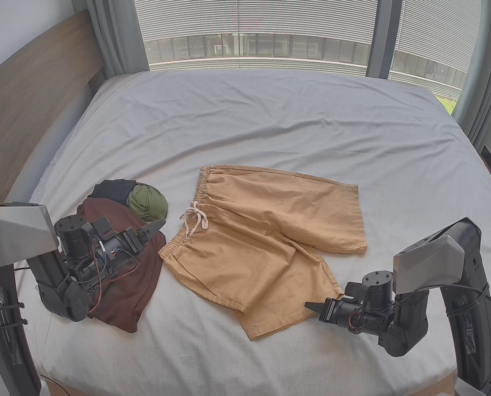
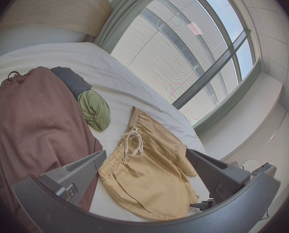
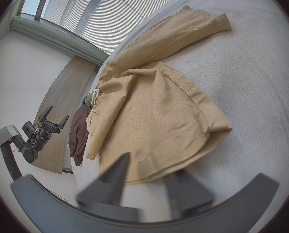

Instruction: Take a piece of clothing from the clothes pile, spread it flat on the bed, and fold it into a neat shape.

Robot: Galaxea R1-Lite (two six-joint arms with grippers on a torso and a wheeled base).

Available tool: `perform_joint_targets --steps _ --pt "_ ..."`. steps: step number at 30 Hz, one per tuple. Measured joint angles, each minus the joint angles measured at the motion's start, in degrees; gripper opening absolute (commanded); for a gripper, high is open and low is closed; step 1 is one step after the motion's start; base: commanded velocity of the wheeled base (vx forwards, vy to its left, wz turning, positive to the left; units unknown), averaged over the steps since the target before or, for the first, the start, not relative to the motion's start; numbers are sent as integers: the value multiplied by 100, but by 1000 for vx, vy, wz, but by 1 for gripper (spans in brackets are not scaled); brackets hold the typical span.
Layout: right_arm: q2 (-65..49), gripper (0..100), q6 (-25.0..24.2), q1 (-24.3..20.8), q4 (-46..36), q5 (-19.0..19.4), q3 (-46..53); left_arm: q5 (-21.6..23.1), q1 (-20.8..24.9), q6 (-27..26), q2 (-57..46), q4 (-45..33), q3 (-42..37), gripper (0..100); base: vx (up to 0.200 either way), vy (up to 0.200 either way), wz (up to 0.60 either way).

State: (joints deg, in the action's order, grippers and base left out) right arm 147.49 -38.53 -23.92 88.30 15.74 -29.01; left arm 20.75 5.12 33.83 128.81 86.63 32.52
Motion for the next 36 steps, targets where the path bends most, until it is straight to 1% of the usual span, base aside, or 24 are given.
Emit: perform_joint_targets --steps 8,16,25,31,36 --pt "-163 0 13 165 11 -15 51 0 -9 -2 0 6 0 100 0 0 0" --pt "-513 0 72 651 6 -9 294 0 6 0 7 5 -11 100 0 0 0" --pt "-595 0 101 1097 5 27 317 -9 0 -9 71 5 -9 100 0 0 0" --pt "-601 0 106 1301 0 35 280 -23 0 -35 143 5 -9 100 0 0 0" --pt "-584 0 165 1353 0 38 234 -28 -6 -156 247 5 -4 100 0 0 0"
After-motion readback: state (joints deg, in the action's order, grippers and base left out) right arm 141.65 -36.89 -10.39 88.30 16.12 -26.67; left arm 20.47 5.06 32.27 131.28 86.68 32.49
